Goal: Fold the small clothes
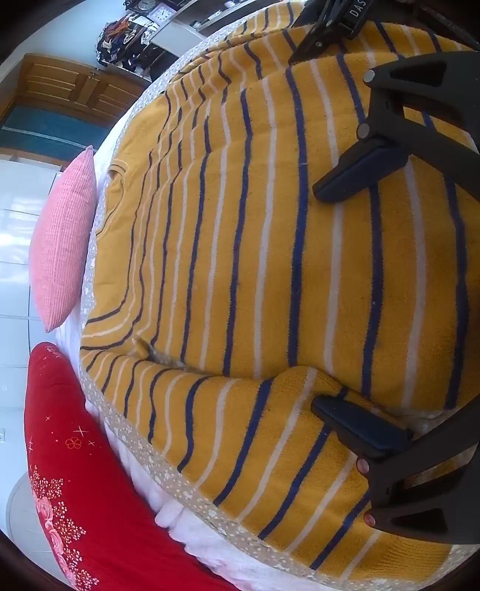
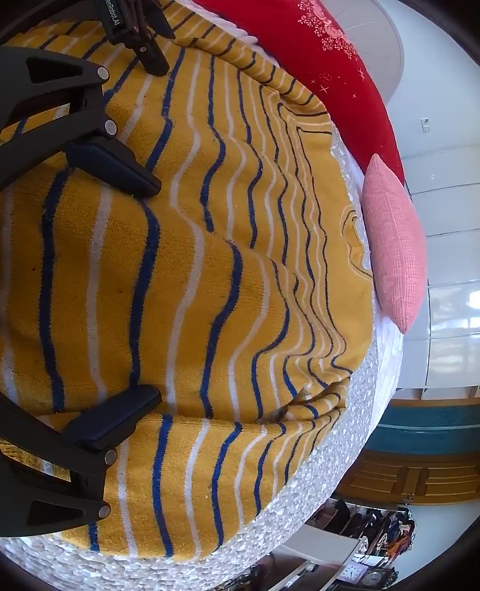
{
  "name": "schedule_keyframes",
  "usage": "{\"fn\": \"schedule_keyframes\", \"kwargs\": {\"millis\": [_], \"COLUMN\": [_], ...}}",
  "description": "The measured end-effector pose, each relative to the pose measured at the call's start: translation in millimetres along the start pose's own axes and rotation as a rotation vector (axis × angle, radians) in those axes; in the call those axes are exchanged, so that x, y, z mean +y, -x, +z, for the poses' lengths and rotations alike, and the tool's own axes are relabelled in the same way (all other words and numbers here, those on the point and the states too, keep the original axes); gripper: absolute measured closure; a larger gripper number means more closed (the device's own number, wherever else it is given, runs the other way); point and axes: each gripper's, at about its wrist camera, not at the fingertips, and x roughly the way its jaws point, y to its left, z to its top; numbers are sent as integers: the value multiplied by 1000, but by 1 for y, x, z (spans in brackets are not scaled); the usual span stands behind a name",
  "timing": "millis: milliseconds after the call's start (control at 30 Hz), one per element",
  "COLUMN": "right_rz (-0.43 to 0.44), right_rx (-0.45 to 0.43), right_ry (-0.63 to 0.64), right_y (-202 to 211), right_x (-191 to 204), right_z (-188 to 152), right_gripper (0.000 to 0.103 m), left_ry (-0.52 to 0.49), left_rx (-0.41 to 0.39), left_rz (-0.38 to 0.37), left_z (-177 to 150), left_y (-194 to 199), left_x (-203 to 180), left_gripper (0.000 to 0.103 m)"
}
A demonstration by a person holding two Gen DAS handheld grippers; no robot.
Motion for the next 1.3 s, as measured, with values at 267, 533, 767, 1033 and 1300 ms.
{"fn": "schedule_keyframes", "kwargs": {"millis": [267, 533, 767, 1033, 1300], "right_rz": [17, 38, 30, 92, 237], "right_rx": [-1, 1, 6, 73, -45], "right_ry": [-10, -21, -14, -5, -105], "right_y": [1, 0, 0, 4, 68], "right_x": [2, -5, -3, -5, -17], "right_z": [0, 0, 2, -2, -11], "right_gripper": [0, 0, 0, 0, 34], "left_ry": [-10, -22, 54, 93, 25], "left_rx": [31, 31, 10, -216, -287], "left_rz": [17, 62, 99, 115, 27], "left_z": [2, 2, -1, -16, -24], "left_y": [-5, -3, 31, 144, 192], "left_x": [-1, -8, 0, 2, -4], "left_gripper": [0, 0, 1, 1, 1]}}
